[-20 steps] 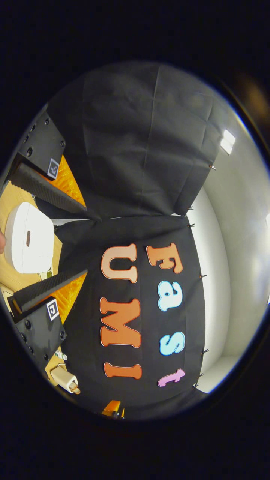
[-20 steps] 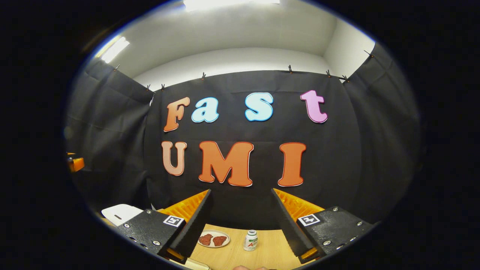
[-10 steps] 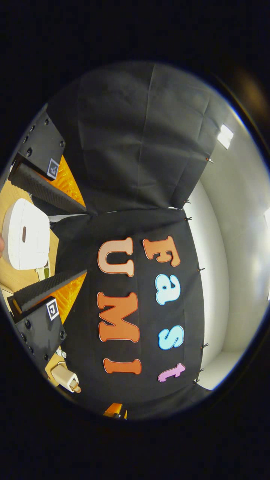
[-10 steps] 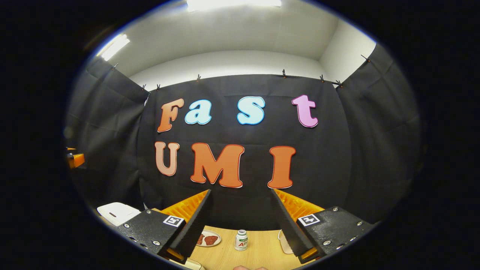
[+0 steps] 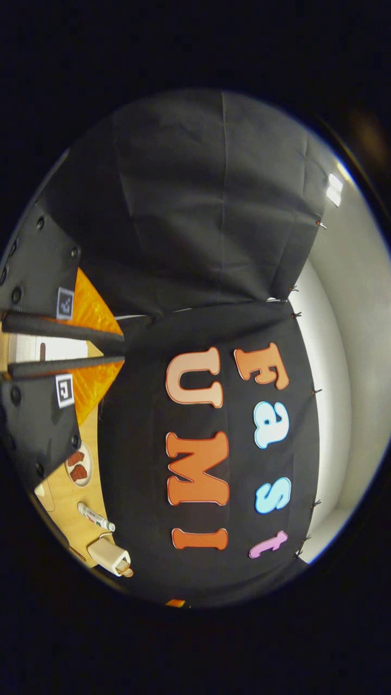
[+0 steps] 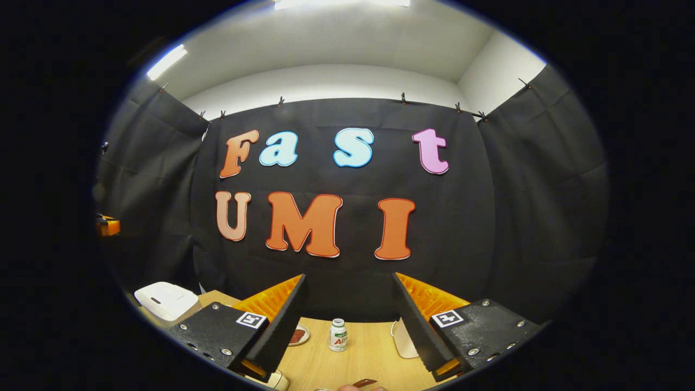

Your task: Close the left gripper, press the button to open the rice cooker; take a wooden spoon from the chopstick holder with the right hand, scoop a spoonful of rice and pour it into the rice cooker, then put the wooden spoon back into the chopstick holder.

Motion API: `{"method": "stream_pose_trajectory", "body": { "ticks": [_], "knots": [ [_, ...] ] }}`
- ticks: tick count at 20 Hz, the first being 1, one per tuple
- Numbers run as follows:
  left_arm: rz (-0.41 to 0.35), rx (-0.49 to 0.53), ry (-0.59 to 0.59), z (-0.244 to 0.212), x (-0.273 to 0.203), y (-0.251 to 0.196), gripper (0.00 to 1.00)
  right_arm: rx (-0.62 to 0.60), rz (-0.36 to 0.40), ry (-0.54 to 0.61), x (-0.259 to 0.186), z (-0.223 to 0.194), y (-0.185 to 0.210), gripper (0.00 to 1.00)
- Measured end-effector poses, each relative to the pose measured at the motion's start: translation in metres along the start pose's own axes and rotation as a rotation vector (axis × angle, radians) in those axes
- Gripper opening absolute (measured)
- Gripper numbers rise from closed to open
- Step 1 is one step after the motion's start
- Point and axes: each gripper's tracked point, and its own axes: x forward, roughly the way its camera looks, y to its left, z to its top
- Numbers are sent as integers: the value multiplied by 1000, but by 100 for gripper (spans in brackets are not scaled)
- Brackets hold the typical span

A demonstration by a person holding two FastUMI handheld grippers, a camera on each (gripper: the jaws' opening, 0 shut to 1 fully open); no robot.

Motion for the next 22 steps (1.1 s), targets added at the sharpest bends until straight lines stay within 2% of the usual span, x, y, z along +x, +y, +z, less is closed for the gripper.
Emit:
{"method": "stream_pose_trajectory", "body": {
  "ticks": [1,2,3,6,10,12,15,22],
  "knots": [
    [-43,-19,28,-9,6,-8,10,-4,-11,8,-3,-4,-3,95],
    [-87,-41,61,-16,5,-17,5,-7,-22,16,-5,-8,-8,95],
    [-81,-59,97,-19,-4,-12,5,-10,-30,25,-8,-11,-10,95],
    [-113,-136,270,-74,30,-9,2,-24,-62,55,-17,-22,-18,95],
    [-125,-162,465,-129,45,-12,4,-33,-103,89,-31,-34,-27,95],
    [-150,-202,570,-154,52,-19,2,-29,-125,109,-37,-41,-30,95],
    [-172,-261,740,-195,53,-24,6,-24,-159,141,-48,-52,-35,97],
    [-233,-364,896,-239,59,-43,6,-33,-230,205,-70,-74,-47,95]
  ]
}}
